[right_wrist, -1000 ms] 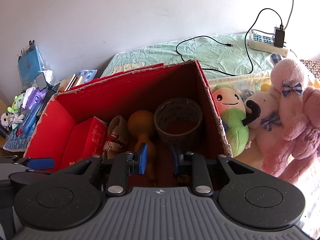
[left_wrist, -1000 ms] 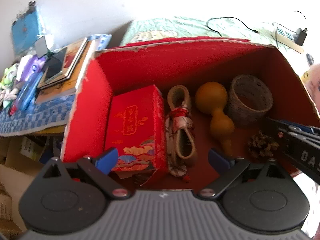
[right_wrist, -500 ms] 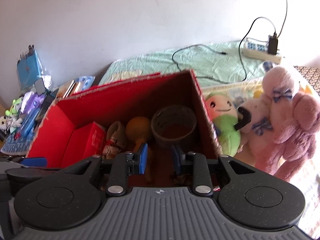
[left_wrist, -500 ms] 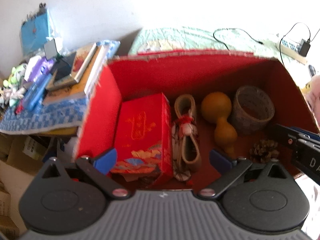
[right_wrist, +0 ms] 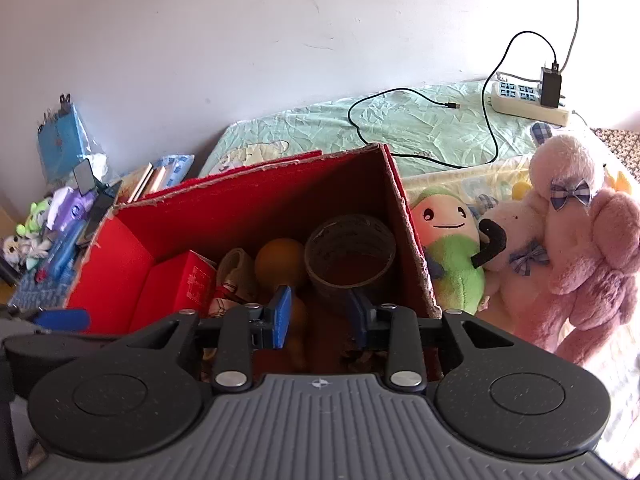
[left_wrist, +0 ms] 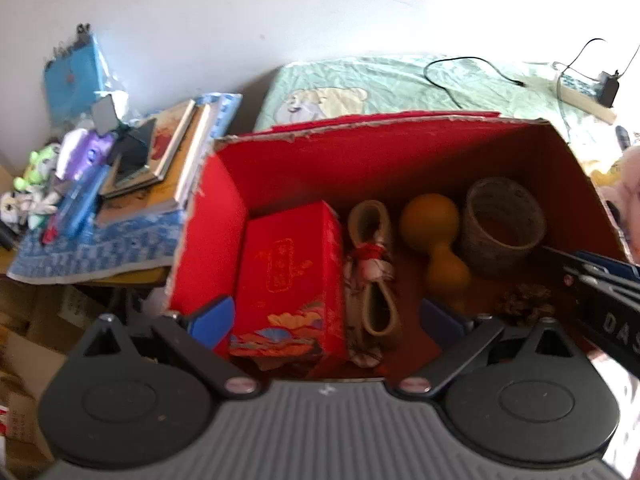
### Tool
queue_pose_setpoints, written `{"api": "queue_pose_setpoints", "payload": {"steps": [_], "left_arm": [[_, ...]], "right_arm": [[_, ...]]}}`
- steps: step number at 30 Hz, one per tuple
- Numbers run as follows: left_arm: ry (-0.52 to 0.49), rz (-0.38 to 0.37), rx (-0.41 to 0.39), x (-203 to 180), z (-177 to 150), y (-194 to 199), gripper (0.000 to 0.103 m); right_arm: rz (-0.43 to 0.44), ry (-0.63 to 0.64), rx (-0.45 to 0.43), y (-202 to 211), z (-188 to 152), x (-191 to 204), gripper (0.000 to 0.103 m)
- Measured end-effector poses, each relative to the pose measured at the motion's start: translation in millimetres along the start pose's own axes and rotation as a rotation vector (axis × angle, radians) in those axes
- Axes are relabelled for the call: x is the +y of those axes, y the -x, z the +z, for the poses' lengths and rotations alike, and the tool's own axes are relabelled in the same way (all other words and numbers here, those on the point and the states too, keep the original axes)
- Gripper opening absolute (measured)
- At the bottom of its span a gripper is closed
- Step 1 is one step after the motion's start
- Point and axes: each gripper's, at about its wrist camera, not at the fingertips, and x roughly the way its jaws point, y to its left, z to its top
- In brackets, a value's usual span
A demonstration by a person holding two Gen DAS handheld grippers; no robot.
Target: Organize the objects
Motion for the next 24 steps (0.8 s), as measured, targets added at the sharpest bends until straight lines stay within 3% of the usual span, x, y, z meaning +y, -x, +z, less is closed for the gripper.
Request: {"api": "queue_pose_setpoints", "payload": {"steps": [24], "left_arm": [[-0.025,-0.027,0.031,-3.9,-5.6,2.7,0.100]], "right_arm": [[-0.012,0.026,0.030,-2.0,2.6,5.7,0.035]]}}
